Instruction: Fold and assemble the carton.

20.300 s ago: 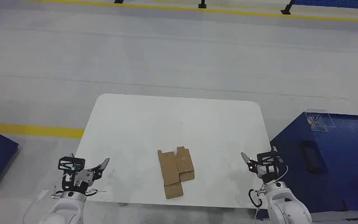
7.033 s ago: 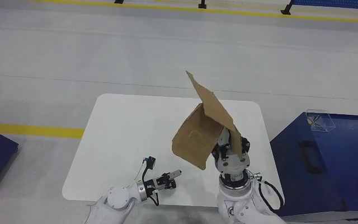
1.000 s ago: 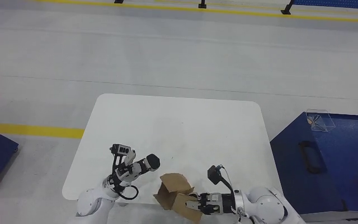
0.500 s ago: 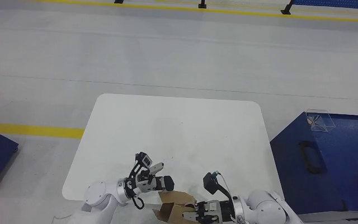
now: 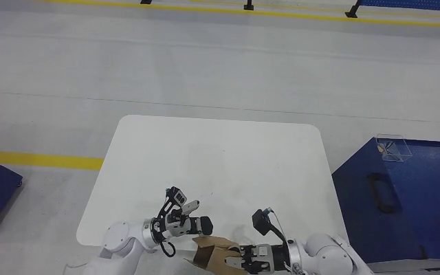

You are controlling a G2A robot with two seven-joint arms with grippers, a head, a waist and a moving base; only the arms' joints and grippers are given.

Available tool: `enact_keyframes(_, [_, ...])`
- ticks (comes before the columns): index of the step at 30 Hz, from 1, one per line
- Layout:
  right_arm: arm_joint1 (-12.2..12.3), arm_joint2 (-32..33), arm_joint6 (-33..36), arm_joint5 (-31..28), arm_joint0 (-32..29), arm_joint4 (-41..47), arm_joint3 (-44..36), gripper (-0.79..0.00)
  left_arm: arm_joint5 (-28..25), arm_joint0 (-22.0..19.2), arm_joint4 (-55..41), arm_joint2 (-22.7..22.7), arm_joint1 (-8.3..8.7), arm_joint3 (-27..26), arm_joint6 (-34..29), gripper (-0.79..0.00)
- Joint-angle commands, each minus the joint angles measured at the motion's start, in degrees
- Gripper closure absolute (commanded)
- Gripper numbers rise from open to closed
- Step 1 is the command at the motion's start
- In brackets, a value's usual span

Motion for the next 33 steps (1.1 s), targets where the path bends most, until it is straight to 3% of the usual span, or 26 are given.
enact_keyframes(1, [0.1, 0.6, -0.7, 0.4, 0.0, 0.9, 0.3, 0.000, -5.1, 0.4, 1.8, -1.3, 0.17, -0.1, 1.9, -0.785])
enact_keyframes(4, [0.4, 1.9, 0.1, 0.8, 0.1, 5.2, 1.1, 0.000, -12.1, 1.9, 15.8, -4.8, 1.24, -4.9, 6.4, -0.785])
enact_keyframes(7, [0.7, 3.9, 1.8, 1.5, 0.5, 10.1, 2.5, 0.000, -13.3, 6.4, 31.6, -8.9, 2.29, -15.3, 14.1, -0.785])
enact_keyframes(11, [1.2, 6.0, 5.7, 3.9, 1.5, 17.0, 4.3, 0.000, -8.4, 12.4, 53.2, -12.4, 3.50, -30.4, 17.3, -0.785])
enact_keyframes(15, [1.6, 7.4, 10.4, 5.6, 2.8, 21.0, 5.5, 0.000, -3.3, 15.4, 65.2, -12.0, 4.28, -39.5, 12.8, -0.785])
enact_keyframes(19, [2.0, 7.9, 13.0, 7.2, 3.5, 19.5, 5.6, 0.000, 1.4, 15.4, 67.6, -11.6, 4.67, -42.2, 8.8, -0.785])
enact_keyframes(25, [2.2, 7.2, 14.6, 7.8, 3.8, 19.0, 4.4, 0.000, 7.3, 11.8, 66.1, -9.6, 5.03, -40.8, 0.7, -0.785])
enact_keyframes(33, [2.1, 5.0, 15.3, 8.5, 5.3, 18.5, 3.8, 0.000, 8.2, 7.2, 64.4, -6.2, 5.33, -37.7, -2.5, -0.785])
